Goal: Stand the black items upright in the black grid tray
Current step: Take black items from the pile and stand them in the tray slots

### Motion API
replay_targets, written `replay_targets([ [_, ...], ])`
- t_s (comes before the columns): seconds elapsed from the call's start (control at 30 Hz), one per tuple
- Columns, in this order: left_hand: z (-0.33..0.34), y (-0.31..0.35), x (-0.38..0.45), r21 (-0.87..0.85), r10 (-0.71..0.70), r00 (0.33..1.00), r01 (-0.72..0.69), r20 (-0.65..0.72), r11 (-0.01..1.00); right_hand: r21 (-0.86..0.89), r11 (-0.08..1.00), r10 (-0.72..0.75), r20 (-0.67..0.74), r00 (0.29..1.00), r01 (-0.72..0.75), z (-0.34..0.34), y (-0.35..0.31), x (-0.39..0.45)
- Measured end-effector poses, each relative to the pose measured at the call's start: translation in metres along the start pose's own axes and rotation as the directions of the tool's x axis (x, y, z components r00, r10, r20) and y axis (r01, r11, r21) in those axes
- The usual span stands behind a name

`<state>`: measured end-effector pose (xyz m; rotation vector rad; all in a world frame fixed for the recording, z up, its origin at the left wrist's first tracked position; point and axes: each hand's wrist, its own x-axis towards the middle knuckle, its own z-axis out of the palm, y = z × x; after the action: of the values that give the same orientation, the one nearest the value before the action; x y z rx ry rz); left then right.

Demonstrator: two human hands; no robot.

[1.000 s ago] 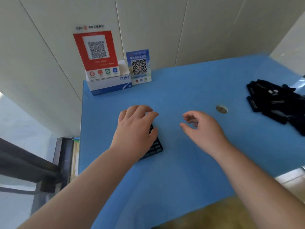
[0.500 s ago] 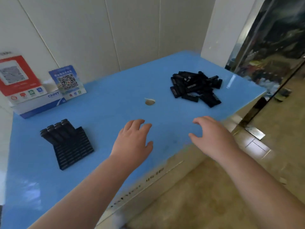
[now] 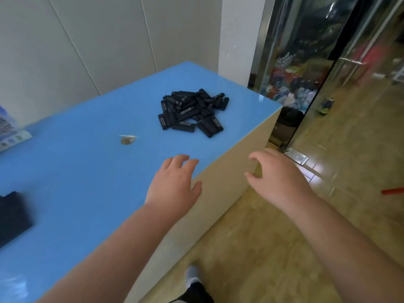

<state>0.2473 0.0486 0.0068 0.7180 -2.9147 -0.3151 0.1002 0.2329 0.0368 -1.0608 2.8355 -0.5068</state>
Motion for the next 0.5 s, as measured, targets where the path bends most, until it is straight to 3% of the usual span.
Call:
replay_targets([
  [0.33,0.024,0.001,0.105,-0.081,-0.012,1.0,0.01,-0.023,0.997,-0.011,0.999,-0.03,0.05,0.998,0.03,0.012,0.022,0.102],
  [0.5,0.025,-0.004,0.16,-0.132,-0.064,0.997,0.068,0.03,0.989,-0.003,0.999,-0.045,0.097,0.994,0.046,0.016,0.024,0.159],
])
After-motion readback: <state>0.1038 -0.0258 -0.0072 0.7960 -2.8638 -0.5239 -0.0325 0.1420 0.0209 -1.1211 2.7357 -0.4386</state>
